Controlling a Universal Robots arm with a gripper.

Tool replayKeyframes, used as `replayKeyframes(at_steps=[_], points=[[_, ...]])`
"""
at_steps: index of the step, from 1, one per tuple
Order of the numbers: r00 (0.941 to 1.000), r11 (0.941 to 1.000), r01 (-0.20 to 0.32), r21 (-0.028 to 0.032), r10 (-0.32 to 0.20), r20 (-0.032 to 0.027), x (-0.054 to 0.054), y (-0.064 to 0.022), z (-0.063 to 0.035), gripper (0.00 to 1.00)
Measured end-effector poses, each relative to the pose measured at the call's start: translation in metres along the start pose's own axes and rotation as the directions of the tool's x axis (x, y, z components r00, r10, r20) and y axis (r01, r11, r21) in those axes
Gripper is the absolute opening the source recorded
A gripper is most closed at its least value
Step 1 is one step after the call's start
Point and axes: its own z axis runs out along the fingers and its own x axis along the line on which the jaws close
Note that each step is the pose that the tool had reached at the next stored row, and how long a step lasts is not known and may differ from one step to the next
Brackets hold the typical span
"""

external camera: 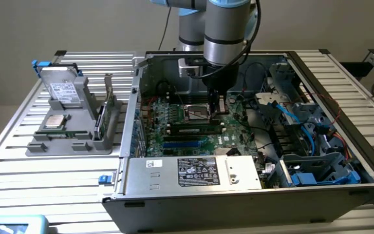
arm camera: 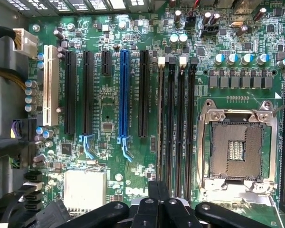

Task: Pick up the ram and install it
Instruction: 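Press down the ram until it locks into place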

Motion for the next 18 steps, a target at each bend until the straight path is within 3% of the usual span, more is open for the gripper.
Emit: replayKeyframes(at_steps=[18], points=[[1.0000,0.9999,0.010,0.0018,-0.010,0.0001,-0.0010,0.0002,0.0067,0.11]])
